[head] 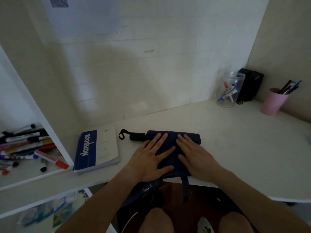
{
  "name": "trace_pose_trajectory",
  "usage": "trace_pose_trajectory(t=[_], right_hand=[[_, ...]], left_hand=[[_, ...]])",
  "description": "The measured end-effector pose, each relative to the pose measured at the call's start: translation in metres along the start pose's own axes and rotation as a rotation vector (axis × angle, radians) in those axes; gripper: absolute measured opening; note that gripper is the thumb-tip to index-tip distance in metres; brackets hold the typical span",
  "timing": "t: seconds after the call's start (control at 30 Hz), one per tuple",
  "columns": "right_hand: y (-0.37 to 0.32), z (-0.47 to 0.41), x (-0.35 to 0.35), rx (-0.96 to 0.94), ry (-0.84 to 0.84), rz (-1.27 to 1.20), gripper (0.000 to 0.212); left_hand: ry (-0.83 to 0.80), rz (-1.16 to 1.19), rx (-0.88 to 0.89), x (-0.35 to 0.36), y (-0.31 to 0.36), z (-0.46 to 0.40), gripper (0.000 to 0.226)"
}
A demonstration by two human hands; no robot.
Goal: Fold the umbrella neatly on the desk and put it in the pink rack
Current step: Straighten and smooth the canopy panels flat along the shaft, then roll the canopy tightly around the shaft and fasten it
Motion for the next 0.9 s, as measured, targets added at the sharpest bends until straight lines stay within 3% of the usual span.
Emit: trace_pose_trajectory(t=[0.1, 0.27, 0.47, 0.53, 0.6, 0.63, 0.77, 0.9], right_hand=[[0.021, 0.009, 0.024, 0.01, -0.066, 0.096, 0.079], [0.022, 0.017, 0.023, 0.001, -0.086, 0.119, 0.072], [0.024, 0.016, 0.022, 0.009, -0.117, 0.127, 0.075], [0.023, 0.015, 0.023, 0.015, -0.125, 0.14, 0.077], [0.024, 0.014, 0.022, 0.029, -0.14, 0.149, 0.078], [0.024, 0.014, 0.021, 0.032, -0.146, 0.151, 0.079], [0.014, 0.016, 0.012, 0.004, -0.152, 0.174, 0.085], [0.0, 0.031, 0.016, -0.035, -0.24, 0.046, 0.082]], left_hand=[[0.003, 0.022, 0.004, 0.004, -0.002, 0.008, 0.078], [-0.012, 0.041, -0.017, 0.004, -0.012, 0.021, 0.1], [-0.102, 0.07, -0.115, 0.001, -0.021, 0.032, 0.098], [0.039, 0.053, -0.135, -0.02, -0.01, 0.021, 0.088], [0.218, 0.045, -0.07, -0.038, 0.011, 0.009, 0.069], [0.231, 0.061, -0.015, -0.035, 0.022, 0.005, 0.063], [-0.019, 0.189, 0.01, 0.006, 0.026, 0.005, 0.068], [-0.085, 0.222, 0.024, 0.006, 0.021, 0.001, 0.073]])
Point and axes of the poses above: each hand's wrist, its own z-axis away from the middle knuckle, its own x-axis out of the palm, y = z × x, the point moved 7 cm from there along -z, towards the middle knuckle, and after that the axes turned 1 degree about -y, right-handed, at the moved point
